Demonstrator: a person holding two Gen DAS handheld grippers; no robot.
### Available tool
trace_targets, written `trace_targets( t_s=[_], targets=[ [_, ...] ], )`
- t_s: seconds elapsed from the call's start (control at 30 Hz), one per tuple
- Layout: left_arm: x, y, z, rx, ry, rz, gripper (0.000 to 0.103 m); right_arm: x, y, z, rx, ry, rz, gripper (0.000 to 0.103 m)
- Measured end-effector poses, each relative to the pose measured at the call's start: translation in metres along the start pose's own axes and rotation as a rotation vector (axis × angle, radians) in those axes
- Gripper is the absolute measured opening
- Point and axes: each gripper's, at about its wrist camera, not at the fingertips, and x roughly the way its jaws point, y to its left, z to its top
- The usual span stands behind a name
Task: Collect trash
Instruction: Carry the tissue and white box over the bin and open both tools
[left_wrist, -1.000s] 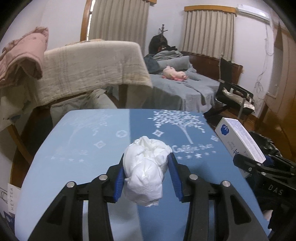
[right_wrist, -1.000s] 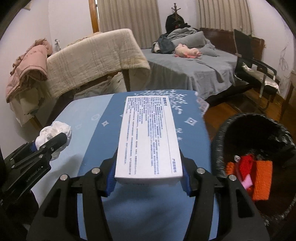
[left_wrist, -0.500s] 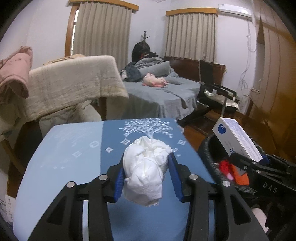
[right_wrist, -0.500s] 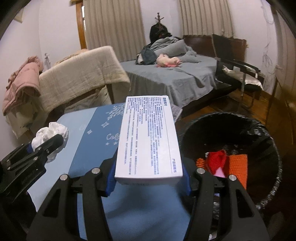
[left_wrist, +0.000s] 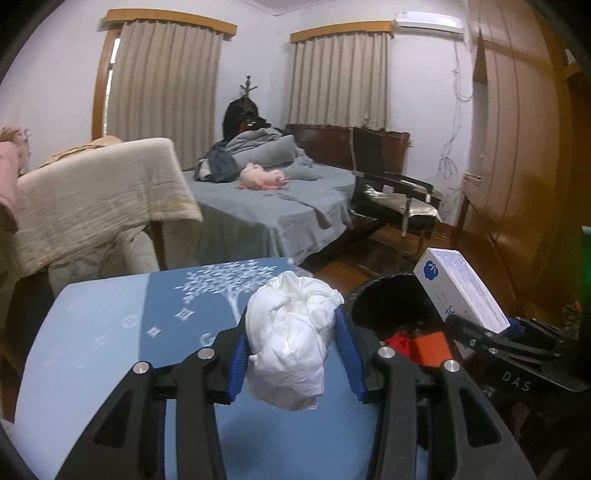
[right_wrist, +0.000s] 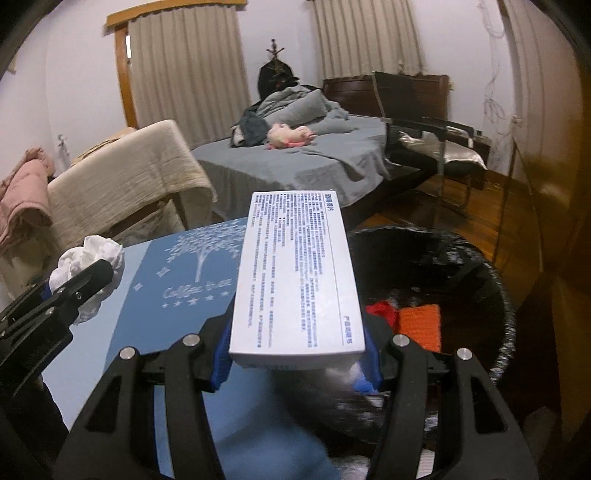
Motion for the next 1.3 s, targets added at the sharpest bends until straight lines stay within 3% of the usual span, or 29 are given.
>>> trace_targets(
  t_s=[0.5, 1.13, 1.23, 1.3],
  targets=[
    [0.065, -0.066, 0.010, 0.072, 0.027, -0.146, 0.044, 0.014, -0.080, 0.005, 0.072, -0.002, -0.146, 0.054],
    [0.163, -0.123, 0.009, 0.094, 0.131, -0.297, 0.044, 0.061, -0.145, 0.002, 0.104, 0.058, -0.247, 0.054],
    [0.173, -0.129, 0.008, 0.103, 0.157, -0.333, 0.048, 0.065, -0.148, -0.002, 0.106, 0.070, -0.253, 0.056],
    [0.177, -0.131, 0.008, 0.110, 0.171, -0.359, 0.054, 0.067, -0.149, -0.004, 0.102, 0.080, -0.266, 0.065]
  ],
)
